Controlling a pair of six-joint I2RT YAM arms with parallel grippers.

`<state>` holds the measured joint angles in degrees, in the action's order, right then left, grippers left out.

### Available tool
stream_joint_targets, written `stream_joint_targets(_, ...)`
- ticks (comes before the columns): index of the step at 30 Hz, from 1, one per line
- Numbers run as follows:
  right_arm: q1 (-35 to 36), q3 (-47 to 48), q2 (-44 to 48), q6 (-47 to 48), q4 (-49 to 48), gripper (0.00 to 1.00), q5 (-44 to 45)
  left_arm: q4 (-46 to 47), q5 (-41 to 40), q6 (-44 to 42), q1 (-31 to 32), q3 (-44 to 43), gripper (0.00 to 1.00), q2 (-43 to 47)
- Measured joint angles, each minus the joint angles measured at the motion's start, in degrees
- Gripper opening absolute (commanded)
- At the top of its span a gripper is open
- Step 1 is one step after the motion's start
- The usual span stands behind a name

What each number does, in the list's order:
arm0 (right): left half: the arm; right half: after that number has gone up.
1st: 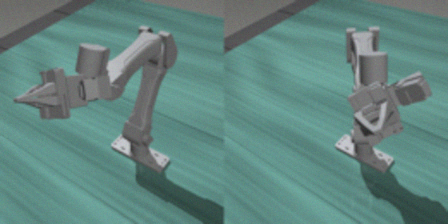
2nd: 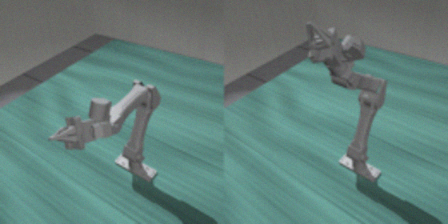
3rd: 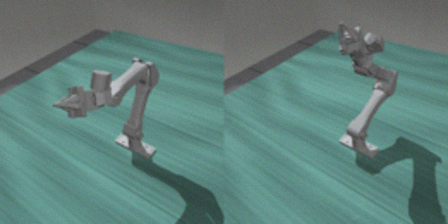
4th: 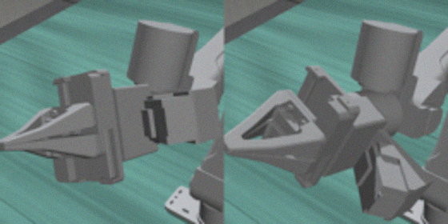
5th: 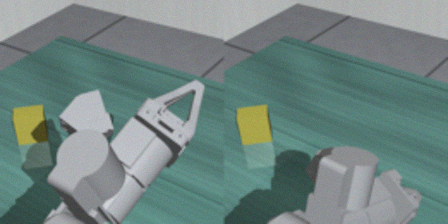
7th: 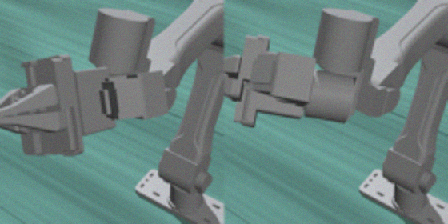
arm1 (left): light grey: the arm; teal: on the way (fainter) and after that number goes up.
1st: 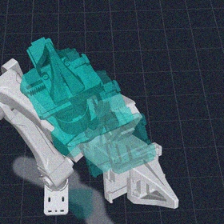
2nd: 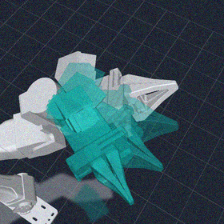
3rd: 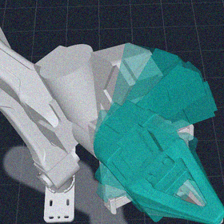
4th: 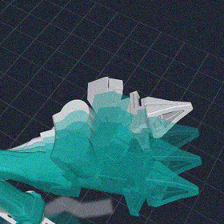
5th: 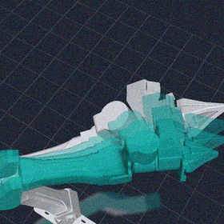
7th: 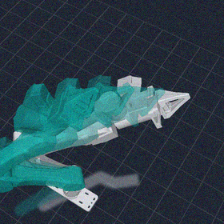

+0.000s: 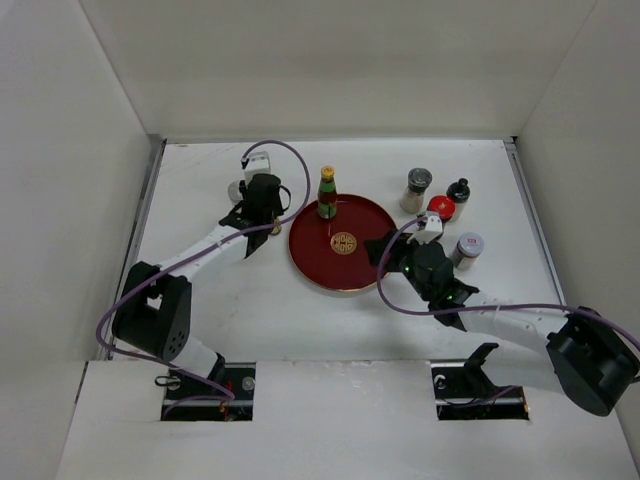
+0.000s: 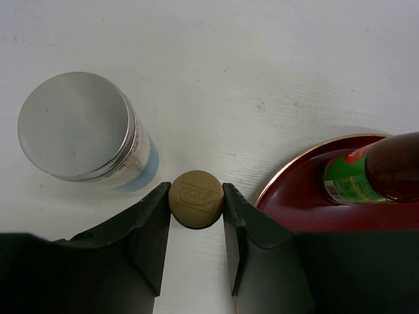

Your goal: Organize the condiment bottles

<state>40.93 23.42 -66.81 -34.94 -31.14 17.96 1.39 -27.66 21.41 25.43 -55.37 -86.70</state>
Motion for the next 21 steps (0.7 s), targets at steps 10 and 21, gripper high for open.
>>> stream_joint_targets(10,0.0,0.0,-0.5,0.0,-0.1,0.72,0.0,-2.1,-5.4,-3.1,7.6,-0.3,0.18,5.4)
stream_joint_targets(21,0.0,0.0,-0.5,0.0,-0.1,0.72,-1.0,2.4,-7.2,-3.7,14.8,-7.0,0.19,0.2)
